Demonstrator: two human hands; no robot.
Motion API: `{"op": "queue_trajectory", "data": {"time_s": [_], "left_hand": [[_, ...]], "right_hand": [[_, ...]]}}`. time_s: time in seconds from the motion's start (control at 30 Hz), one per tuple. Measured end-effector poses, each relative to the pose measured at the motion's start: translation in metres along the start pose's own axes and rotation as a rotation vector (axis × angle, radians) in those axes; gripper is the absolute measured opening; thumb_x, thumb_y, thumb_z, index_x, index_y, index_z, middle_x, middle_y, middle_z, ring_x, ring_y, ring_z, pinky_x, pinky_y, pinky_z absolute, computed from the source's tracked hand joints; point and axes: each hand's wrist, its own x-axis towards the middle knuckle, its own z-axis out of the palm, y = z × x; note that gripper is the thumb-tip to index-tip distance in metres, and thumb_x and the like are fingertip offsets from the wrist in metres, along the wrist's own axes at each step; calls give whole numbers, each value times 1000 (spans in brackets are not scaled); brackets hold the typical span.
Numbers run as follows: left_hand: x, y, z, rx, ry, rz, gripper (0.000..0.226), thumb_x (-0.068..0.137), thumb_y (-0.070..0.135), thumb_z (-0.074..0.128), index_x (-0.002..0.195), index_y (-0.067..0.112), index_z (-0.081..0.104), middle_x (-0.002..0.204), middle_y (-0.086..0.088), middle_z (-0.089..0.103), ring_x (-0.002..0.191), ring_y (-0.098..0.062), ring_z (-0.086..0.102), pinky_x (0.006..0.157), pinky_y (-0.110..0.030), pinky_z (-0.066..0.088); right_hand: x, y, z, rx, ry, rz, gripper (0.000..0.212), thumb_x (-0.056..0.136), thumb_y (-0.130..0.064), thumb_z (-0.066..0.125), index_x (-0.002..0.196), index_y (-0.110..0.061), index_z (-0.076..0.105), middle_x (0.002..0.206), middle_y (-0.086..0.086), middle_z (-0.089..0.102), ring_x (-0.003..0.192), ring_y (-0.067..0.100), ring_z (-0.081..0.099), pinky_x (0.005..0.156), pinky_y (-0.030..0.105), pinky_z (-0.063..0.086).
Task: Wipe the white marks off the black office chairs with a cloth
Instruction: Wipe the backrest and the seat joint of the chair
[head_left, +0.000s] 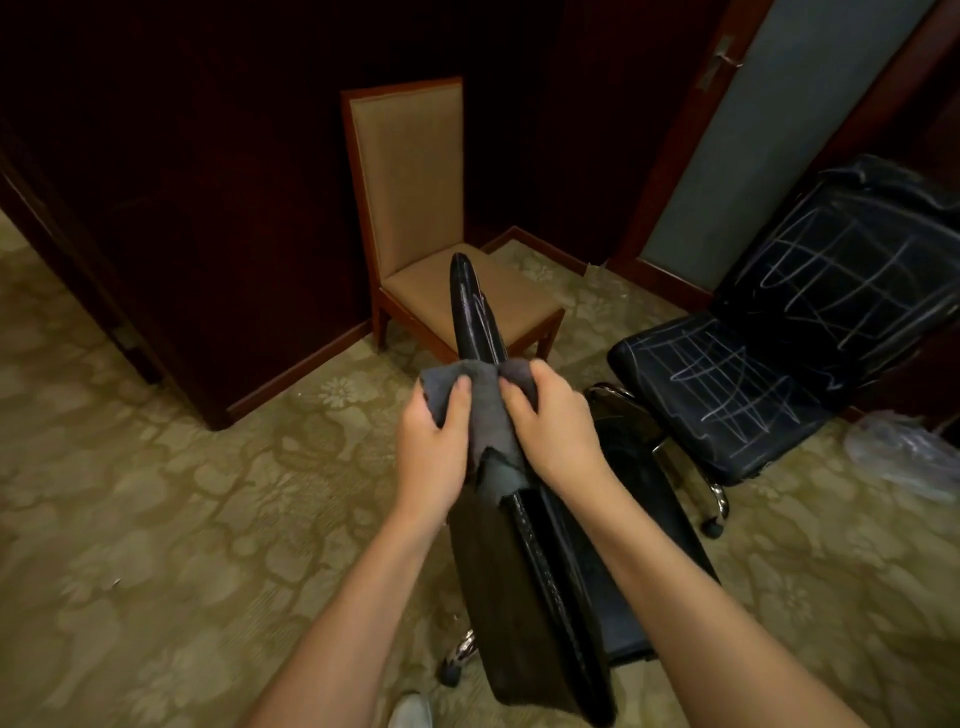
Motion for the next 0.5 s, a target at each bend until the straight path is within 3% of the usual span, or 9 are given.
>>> {"op": "queue_trajectory", "data": {"time_s": [0.2, 0.33, 0.5], "left_hand": [[-58, -9, -7, -88, -89, -4, 22, 93, 34, 57, 107, 20, 66, 97, 8, 75, 95, -6, 71, 77, -17, 53], [-58, -5, -8, -44, -166, -30, 24, 89, 44, 57, 105, 28, 64, 99, 8, 74, 97, -7, 70, 83, -26, 56], [12, -1, 0, -65, 9, -154, 25, 100, 38, 56, 118, 24, 65, 108, 5, 74, 102, -10, 70, 95, -39, 56]], "right_hand": [[-68, 15, -19, 49, -39, -24, 17, 96, -37, 52, 107, -28, 60, 91, -6, 68, 86, 4, 65, 79, 41, 56], [-58, 10, -28, -37, -63, -22, 16, 94, -40, 53, 103, -28, 61, 88, -9, 66, 82, 2, 63, 77, 38, 55], [14, -13, -5, -80, -15, -27, 19, 98, -39, 51, 108, -25, 60, 94, -4, 66, 88, 16, 64, 84, 46, 54]]}}
